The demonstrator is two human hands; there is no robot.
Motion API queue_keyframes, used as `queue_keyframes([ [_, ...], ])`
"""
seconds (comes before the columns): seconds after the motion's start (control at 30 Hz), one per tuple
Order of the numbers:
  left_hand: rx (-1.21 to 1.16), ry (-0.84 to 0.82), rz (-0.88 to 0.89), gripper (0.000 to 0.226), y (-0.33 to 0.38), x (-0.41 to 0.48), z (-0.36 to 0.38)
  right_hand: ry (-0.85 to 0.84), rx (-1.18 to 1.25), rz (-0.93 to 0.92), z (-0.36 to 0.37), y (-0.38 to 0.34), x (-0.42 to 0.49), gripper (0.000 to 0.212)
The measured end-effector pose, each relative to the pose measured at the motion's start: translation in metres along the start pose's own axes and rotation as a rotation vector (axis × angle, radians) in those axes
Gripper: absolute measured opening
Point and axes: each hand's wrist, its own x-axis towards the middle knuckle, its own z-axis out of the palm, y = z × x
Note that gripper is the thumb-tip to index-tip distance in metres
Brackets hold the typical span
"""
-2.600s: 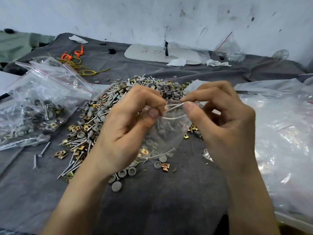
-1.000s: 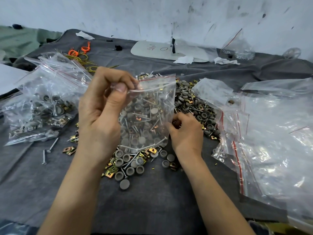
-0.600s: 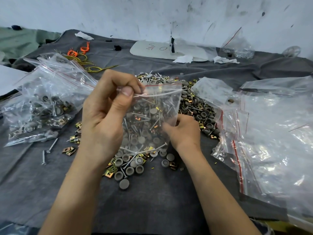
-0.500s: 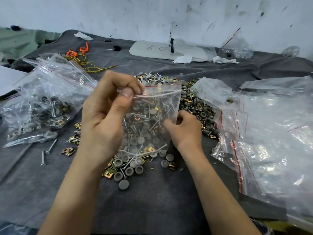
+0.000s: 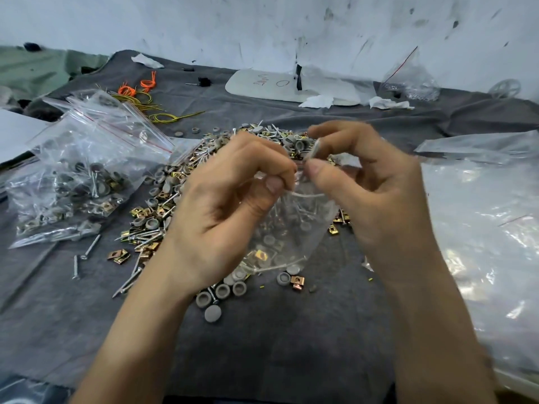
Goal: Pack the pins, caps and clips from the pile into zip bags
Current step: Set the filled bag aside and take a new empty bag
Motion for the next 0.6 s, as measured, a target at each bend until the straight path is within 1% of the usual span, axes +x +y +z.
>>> queue_keyframes([
  [0.07, 0.005, 0.021, -0.005, 0.015, -0.001, 0.000, 0.000, 0.017, 0.041, 0.021, -0.003, 0.005, 0.000, 0.018],
  [0.13, 0.001, 0.055, -0.008, 0.015, -0.002, 0.000, -0.001, 0.129, 0.126, 0.052, -0.008, 0.013, 0.001, 0.023],
  [0.17, -0.001, 0.075, -0.008, 0.015, -0.003, 0.000, -0.001, 0.203, 0.111, 0.088, -0.010, 0.020, 0.002, 0.019],
  [0.2, 0.001, 0.095, -0.009, 0.015, -0.003, 0.000, -0.001, 0.265, 0.044, 0.134, -0.012, 0.030, 0.002, 0.012],
  [0.23, 0.006, 0.114, -0.010, 0.015, -0.004, 0.000, -0.001, 0.289, -0.048, 0.190, -0.011, 0.041, 0.002, 0.008],
  [0.27, 0.017, 0.131, -0.010, 0.016, -0.005, 0.000, -0.001, 0.265, -0.154, 0.257, -0.009, 0.051, 0.002, 0.013],
  [0.3, 0.027, 0.148, -0.009, 0.017, -0.006, 0.000, -0.001, 0.203, -0.256, 0.332, -0.006, 0.062, 0.000, 0.016],
  [0.37, 0.024, 0.181, -0.012, 0.019, -0.008, -0.002, -0.003, 0.078, -0.436, 0.457, 0.002, 0.078, -0.002, 0.013],
  [0.4, 0.014, 0.195, -0.016, 0.018, -0.009, -0.002, -0.005, 0.043, -0.508, 0.491, 0.007, 0.083, -0.002, 0.010],
  [0.43, 0.009, 0.207, -0.019, 0.017, -0.009, -0.002, -0.006, 0.020, -0.564, 0.515, 0.012, 0.086, -0.002, 0.006],
  [0.53, 0.009, 0.235, -0.020, 0.018, -0.010, -0.003, -0.009, -0.030, -0.698, 0.535, 0.026, 0.093, 0.000, 0.015],
  [0.6, -0.012, 0.240, -0.034, 0.020, -0.011, -0.003, -0.010, -0.030, -0.749, 0.518, 0.033, 0.093, 0.002, 0.014],
])
